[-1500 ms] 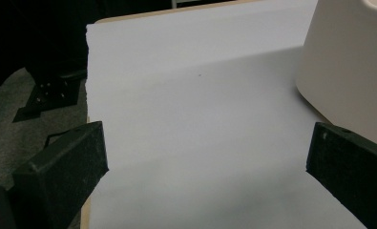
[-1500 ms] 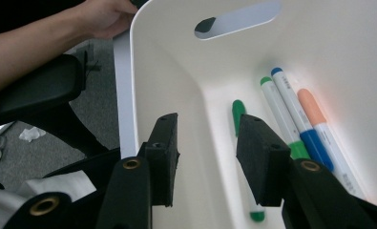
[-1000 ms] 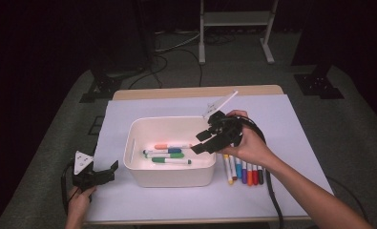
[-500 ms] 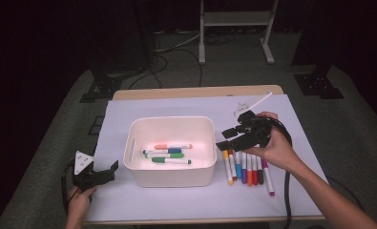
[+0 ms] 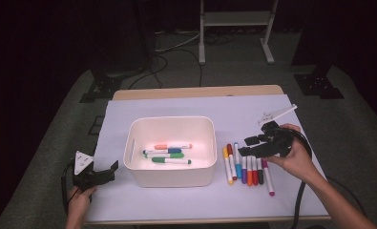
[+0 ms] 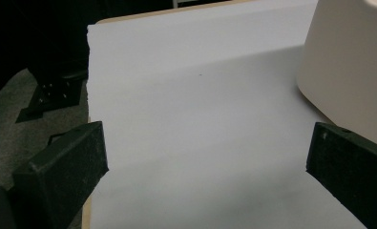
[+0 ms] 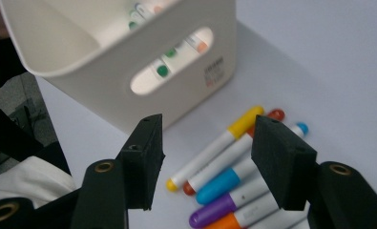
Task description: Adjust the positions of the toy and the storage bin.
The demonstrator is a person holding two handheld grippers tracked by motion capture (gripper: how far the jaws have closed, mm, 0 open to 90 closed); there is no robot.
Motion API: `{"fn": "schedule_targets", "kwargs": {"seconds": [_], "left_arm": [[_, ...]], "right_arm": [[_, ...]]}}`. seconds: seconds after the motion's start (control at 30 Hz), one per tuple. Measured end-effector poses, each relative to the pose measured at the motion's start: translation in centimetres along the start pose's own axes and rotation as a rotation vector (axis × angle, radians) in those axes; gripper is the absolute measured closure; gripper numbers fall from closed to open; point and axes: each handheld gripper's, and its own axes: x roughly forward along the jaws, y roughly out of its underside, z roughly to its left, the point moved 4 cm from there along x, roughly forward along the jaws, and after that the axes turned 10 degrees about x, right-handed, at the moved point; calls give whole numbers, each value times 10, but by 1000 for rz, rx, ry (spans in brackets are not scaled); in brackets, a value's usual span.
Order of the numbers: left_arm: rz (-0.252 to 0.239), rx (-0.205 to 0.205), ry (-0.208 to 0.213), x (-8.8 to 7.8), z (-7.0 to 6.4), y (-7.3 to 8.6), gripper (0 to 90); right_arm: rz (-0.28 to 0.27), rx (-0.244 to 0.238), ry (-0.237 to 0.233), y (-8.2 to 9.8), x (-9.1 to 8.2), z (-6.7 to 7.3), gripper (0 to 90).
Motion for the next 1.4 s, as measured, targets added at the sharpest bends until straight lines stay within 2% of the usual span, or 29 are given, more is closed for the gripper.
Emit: {"fn": "schedule_targets", "kwargs": {"seconds": [0.33, 0.57, 0.73, 0.77, 0.93, 0.97, 1.2, 1.33, 1.4], "left_arm": [[2, 4, 0, 0, 0, 0, 0], [1, 6, -1, 0, 0, 0, 0], [0, 6, -1, 0, 0, 0, 0], [1, 6, -1, 0, 0, 0, 0], [2, 6, -2, 0, 0, 0, 0], [0, 4, -1, 0, 0, 0, 0], [-3, 2, 0, 0, 0, 0, 0], [-1, 6, 1, 0, 0, 0, 0], [-2, 6, 0, 0, -1, 0, 0]], "right_arm": [[24, 92, 55, 47, 4, -36, 434], [5, 141, 104, 72, 3, -51, 448], [22, 165, 152, 89, 7, -60, 464], [27, 172, 176, 94, 9, -62, 472], [29, 196, 210, 105, 13, -68, 486], [25, 198, 230, 107, 13, -69, 496], [21, 213, 294, 119, 14, -76, 533], [4, 229, 335, 124, 9, -79, 594], [-4, 228, 375, 127, 7, -81, 652]]}}
